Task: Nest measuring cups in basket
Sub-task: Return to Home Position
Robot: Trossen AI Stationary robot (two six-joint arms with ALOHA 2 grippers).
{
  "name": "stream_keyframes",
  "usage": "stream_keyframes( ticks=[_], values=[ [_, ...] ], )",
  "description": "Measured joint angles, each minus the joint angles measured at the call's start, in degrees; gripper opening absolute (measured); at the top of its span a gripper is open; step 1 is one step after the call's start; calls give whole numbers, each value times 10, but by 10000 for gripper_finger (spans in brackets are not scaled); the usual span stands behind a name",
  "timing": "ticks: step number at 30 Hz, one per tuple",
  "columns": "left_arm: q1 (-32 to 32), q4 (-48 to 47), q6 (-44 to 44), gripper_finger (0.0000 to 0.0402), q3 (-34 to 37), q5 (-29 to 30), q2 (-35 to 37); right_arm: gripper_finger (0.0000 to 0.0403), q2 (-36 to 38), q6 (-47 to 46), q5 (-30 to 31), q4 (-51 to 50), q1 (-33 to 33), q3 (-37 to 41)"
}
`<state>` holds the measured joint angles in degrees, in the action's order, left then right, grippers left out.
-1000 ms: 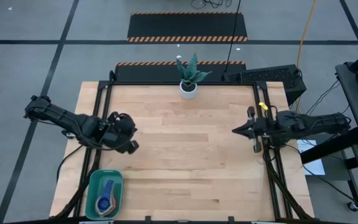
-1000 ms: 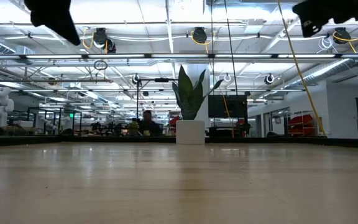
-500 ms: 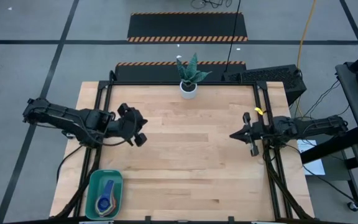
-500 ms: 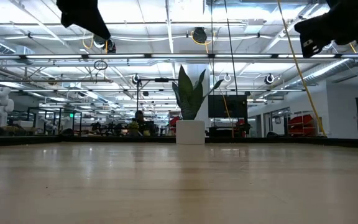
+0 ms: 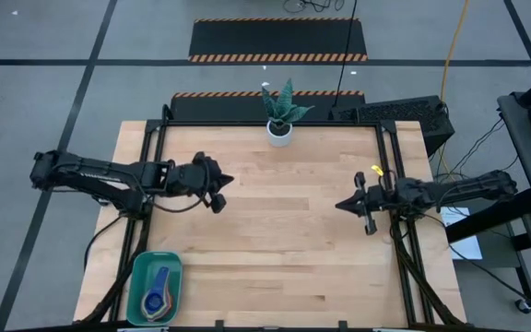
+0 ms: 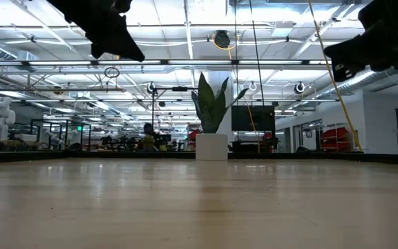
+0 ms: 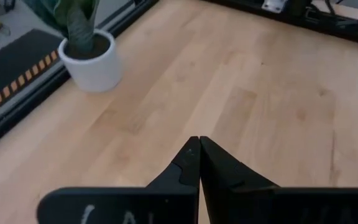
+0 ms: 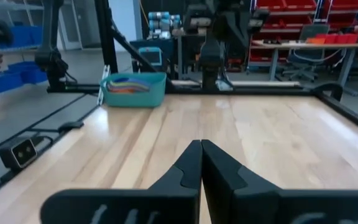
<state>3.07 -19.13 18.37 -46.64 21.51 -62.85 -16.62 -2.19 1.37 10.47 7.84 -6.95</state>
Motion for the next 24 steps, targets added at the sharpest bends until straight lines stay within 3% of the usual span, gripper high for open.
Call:
stream_keyframes(
  ticks=[14, 24],
  values=[
    [-21, 30, -37, 5, 49, -67, 0, 0, 9, -15, 16, -26, 0, 22],
    [-23, 45, -43, 3, 51, -76, 0, 0, 45, -15, 16, -81, -14, 22]
  ],
)
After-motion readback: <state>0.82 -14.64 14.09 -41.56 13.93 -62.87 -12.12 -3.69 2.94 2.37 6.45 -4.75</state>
